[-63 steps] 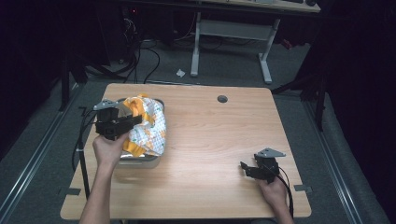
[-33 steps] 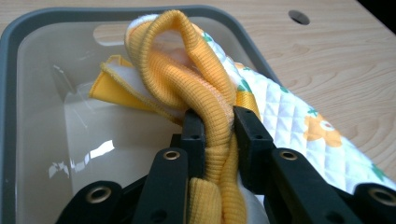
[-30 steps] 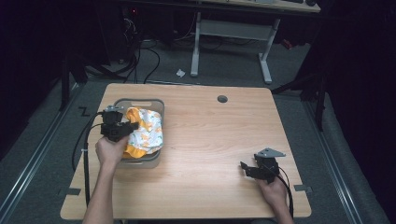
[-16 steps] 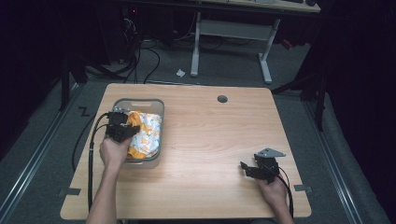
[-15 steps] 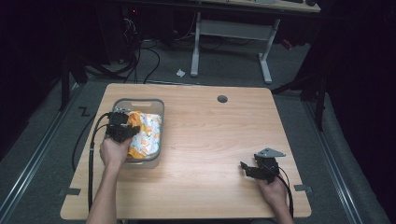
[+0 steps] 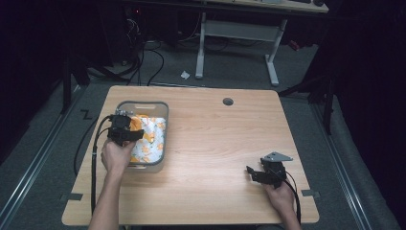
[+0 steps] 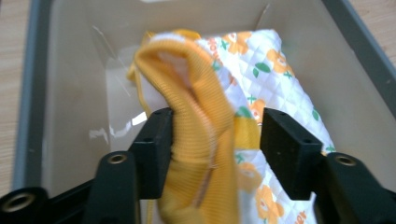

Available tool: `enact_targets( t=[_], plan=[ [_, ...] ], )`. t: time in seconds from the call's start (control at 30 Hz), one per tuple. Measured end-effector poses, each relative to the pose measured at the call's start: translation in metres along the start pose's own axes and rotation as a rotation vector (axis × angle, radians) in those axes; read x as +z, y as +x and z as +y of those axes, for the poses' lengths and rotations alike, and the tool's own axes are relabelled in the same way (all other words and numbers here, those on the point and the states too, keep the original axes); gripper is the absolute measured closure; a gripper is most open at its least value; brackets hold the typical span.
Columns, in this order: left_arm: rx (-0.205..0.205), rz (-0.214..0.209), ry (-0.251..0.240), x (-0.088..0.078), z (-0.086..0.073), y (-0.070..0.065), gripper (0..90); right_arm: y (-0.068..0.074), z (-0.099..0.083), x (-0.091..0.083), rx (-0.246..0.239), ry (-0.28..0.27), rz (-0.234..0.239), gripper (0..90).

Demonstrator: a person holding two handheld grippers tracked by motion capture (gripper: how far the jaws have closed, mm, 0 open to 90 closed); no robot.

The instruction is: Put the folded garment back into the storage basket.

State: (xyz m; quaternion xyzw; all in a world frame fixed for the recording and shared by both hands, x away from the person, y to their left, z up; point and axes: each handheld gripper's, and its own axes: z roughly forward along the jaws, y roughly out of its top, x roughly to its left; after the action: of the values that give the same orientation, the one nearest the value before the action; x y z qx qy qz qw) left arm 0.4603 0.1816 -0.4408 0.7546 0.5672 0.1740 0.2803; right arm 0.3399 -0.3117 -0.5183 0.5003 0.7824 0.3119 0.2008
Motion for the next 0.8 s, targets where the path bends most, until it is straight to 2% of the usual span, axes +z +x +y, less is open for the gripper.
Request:
enact_targets(
  t=[0.07,0.17,0.23,0.4,0.57,0.67,0.8],
  plan=[
    [0.018,0.014,-0.02,-0.005,0.001,-0.002,40.7,0.0,0.0,0.0,0.0,0.0,0.0,28.6],
    [0.021,-0.004,-0.047,-0.011,0.002,-0.006,39.9,0.0,0.0,0.0,0.001,0.0,0.0,28.6],
    [0.034,-0.001,-0.062,-0.014,0.002,-0.01,39.6,0.0,0.0,0.0,0.0,0.0,0.0,28.6],
    [0.062,-0.027,-0.108,-0.023,0.003,-0.021,39.1,0.0,0.0,0.0,0.0,-0.001,0.0,28.6],
    [0.06,-0.053,-0.137,-0.03,0.004,-0.027,38.6,0.0,0.0,0.0,0.001,-0.001,0.0,28.6],
    [0.075,-0.055,-0.152,-0.034,0.004,-0.032,38.6,0.0,0.0,0.0,0.0,-0.001,0.0,28.6],
    [0.084,-0.08,-0.172,-0.039,0.004,-0.039,38.3,0.0,0.0,0.0,0.0,-0.001,0.0,28.6]
  ],
)
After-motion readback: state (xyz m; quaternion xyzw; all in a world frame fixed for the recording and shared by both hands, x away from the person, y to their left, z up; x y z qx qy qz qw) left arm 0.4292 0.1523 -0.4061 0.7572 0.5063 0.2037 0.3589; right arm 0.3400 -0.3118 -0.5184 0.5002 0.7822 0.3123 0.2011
